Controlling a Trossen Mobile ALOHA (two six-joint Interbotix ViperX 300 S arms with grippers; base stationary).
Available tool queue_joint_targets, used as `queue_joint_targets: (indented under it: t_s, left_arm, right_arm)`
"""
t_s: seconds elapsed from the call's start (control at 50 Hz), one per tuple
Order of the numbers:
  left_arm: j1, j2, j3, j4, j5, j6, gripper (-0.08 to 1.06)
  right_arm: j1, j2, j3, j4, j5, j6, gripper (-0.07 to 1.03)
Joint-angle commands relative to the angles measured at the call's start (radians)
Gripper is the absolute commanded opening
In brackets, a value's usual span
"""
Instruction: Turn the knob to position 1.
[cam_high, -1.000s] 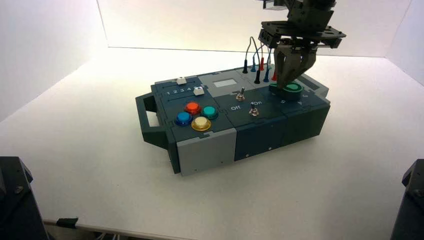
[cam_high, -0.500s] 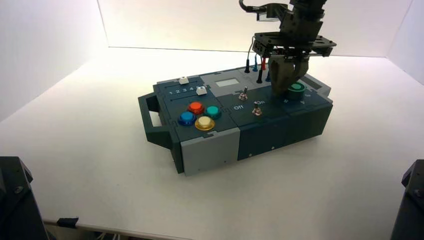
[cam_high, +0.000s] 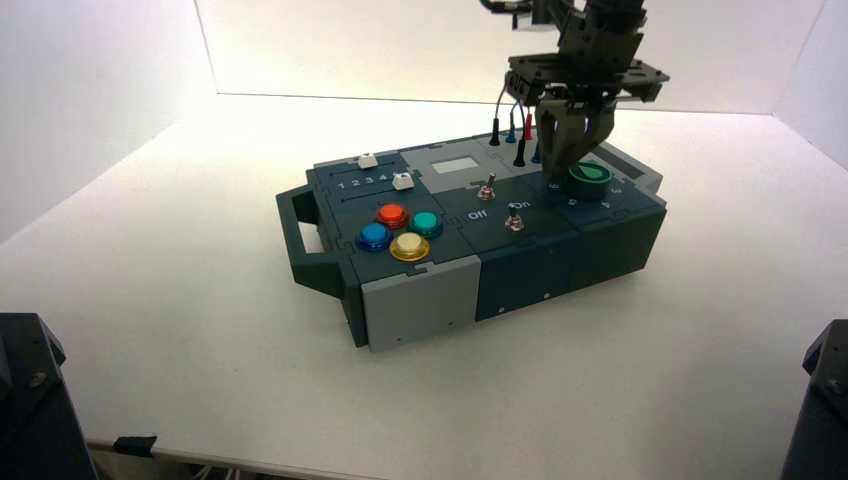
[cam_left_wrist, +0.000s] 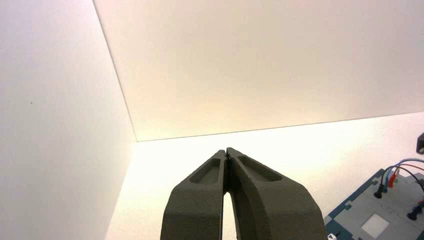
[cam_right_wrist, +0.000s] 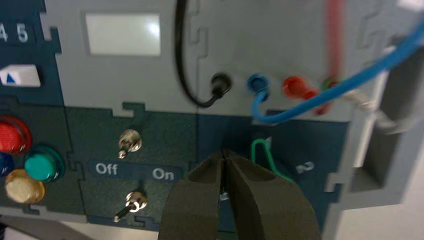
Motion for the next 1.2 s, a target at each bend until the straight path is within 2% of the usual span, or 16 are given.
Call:
queue_joint_targets:
  t_s: [0.02, 1.2]
  left_arm:
    - [-0.003, 0.012, -0.025, 0.002, -0.011, 0.003, -0.03]
    - [-0.003, 0.026, -0.025, 0.0, -0.012, 0.003, -0.03]
  right_arm:
    - [-0.008, -0.029, -0.026, -0.009, 0.003, -0.003, -0.02]
    - [-0.011, -0.028, -0.049, -0.026, -0.003, -0.009, -0.02]
